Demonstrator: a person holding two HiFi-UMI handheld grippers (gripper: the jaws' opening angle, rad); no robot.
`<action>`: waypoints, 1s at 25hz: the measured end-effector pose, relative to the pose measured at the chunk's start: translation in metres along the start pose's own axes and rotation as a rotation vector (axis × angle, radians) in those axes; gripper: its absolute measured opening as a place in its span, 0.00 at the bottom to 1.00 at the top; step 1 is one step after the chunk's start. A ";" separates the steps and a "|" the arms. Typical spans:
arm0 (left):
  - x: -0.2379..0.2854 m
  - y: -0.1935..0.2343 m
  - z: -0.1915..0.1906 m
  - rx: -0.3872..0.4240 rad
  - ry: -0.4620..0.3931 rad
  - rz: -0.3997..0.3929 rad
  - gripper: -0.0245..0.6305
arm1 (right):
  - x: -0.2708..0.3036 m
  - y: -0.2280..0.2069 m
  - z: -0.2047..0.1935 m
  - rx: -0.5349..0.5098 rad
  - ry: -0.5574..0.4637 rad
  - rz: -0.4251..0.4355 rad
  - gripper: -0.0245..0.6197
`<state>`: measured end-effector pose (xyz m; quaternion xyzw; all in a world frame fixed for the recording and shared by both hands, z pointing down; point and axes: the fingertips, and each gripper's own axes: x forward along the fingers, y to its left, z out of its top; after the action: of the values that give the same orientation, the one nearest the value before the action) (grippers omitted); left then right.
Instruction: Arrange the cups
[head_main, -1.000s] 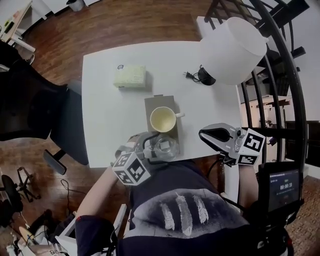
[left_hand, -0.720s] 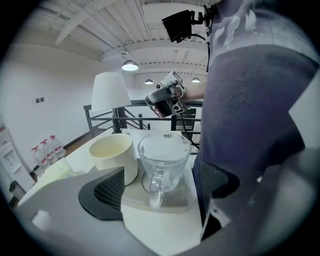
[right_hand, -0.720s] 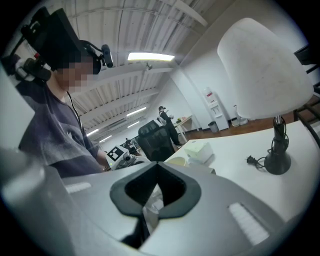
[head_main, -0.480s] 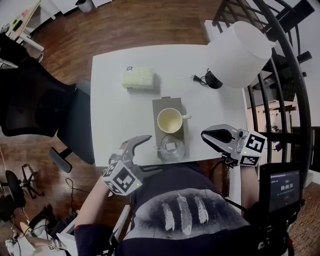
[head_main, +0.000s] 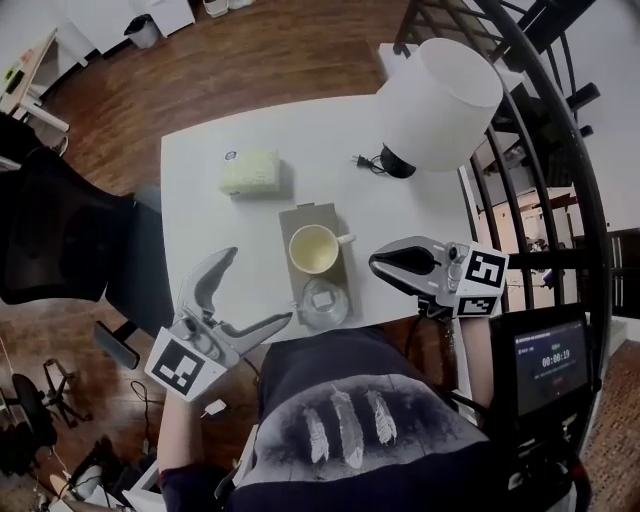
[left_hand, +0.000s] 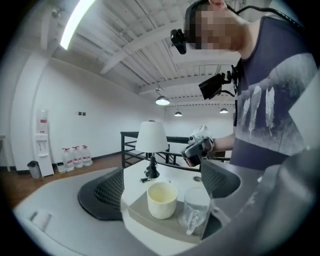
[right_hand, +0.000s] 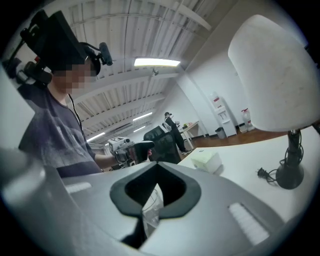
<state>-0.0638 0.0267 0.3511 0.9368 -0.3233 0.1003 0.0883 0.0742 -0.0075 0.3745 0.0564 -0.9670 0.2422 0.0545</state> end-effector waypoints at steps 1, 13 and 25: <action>0.001 0.004 0.008 0.013 -0.019 0.006 0.77 | 0.001 0.002 0.004 -0.004 -0.007 0.005 0.04; 0.002 0.033 0.029 0.098 -0.058 0.186 0.06 | 0.004 0.009 0.018 -0.023 -0.037 0.031 0.04; 0.006 0.035 0.026 0.036 -0.061 0.162 0.06 | 0.009 0.010 0.028 -0.035 -0.087 0.021 0.04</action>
<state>-0.0772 -0.0098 0.3310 0.9115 -0.3990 0.0840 0.0533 0.0617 -0.0130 0.3471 0.0560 -0.9731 0.2231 0.0108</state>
